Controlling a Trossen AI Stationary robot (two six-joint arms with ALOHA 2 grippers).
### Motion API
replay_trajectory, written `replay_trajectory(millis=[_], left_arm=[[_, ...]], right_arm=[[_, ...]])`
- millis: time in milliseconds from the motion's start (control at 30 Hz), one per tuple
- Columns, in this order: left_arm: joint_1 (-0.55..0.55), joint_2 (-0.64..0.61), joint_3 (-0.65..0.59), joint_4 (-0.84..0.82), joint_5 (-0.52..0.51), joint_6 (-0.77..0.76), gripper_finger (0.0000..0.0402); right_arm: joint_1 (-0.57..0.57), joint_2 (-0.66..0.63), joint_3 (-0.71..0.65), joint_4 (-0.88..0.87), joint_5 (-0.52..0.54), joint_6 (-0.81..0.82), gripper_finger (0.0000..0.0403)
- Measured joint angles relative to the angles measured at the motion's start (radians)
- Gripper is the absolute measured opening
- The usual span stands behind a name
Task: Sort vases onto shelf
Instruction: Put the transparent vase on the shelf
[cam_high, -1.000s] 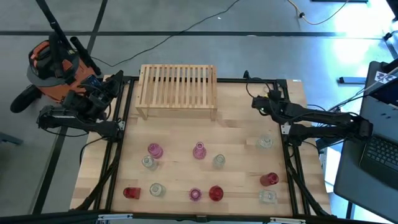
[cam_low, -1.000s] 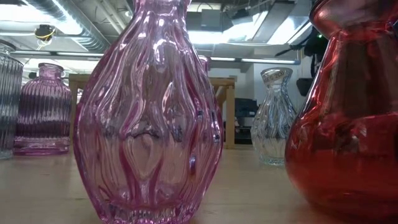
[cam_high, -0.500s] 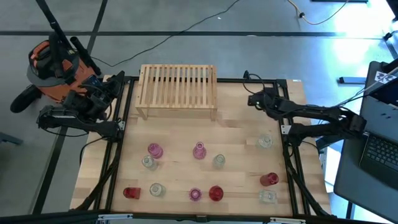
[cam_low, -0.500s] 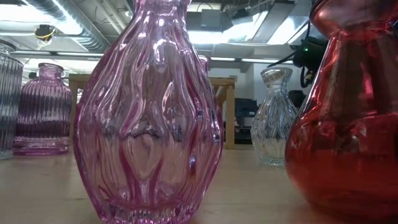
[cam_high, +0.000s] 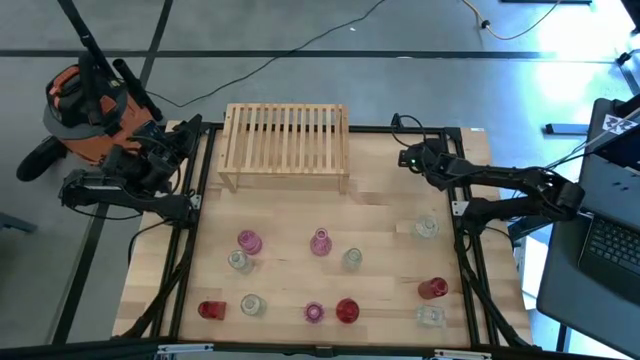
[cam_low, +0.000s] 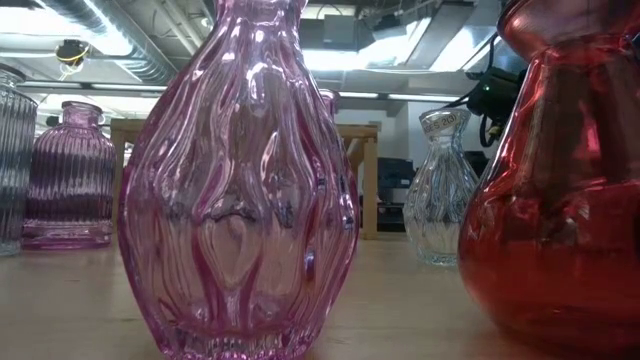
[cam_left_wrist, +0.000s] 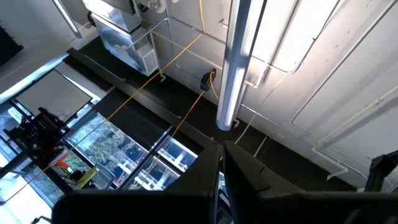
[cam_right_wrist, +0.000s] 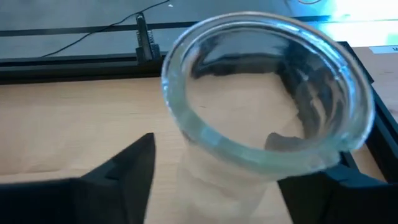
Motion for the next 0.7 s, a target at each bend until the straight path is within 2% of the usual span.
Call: replay_trajectory(millis=[233,700], left_arm=[[0.0,0.0,0.0,-0.007,-0.02,0.001,0.0015],[0.0,0.0,0.0,-0.026,-0.024,0.001,0.0015]], right_arm=[[0.0,0.0,0.001,0.009,0.003,-0.046,0.0128],[0.001,0.0,0.015,0.124,-0.053,-0.223,0.0125]])
